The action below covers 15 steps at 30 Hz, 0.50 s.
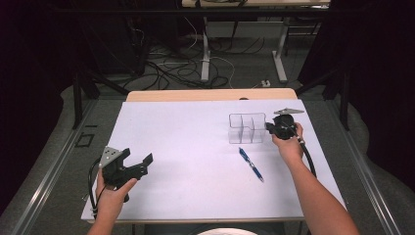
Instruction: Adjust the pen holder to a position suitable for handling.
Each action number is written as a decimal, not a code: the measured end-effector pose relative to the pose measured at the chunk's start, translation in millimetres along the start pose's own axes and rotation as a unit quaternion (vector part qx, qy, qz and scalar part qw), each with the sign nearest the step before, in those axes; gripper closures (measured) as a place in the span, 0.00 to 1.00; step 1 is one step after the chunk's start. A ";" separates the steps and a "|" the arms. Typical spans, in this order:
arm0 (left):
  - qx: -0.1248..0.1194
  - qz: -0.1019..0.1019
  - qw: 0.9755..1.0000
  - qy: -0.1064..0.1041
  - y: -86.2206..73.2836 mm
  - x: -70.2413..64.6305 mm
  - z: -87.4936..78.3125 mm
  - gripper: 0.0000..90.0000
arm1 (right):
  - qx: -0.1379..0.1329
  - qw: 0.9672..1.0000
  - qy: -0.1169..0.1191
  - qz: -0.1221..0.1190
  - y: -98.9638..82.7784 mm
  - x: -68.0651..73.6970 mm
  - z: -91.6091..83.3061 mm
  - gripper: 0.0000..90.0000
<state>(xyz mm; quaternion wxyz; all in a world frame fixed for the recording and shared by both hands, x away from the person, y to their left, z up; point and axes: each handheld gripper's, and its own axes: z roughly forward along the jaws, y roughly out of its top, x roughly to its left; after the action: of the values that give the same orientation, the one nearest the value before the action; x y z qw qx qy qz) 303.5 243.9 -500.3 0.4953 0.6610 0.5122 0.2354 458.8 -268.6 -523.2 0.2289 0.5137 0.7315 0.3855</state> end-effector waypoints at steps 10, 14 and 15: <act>0.000 0.006 1.000 -0.003 0.1 -2.8 2.2 0.10 | -0.009 1.000 0.004 -0.009 1.1 5.2 -0.5 1.00; -0.001 0.005 1.000 -0.003 0.0 -2.9 2.2 0.10 | -0.012 1.000 0.010 -0.011 1.4 11.1 1.8 1.00; 0.000 0.005 1.000 -0.003 -0.1 -2.8 2.4 0.10 | -0.012 1.000 0.010 -0.011 1.4 11.1 1.8 1.00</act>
<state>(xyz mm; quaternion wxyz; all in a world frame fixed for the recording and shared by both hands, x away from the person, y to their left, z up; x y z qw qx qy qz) 304.5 240.4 -500.8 0.4958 0.6642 0.5076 0.2354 456.9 -257.4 -522.5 0.2316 0.4991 0.7348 0.3966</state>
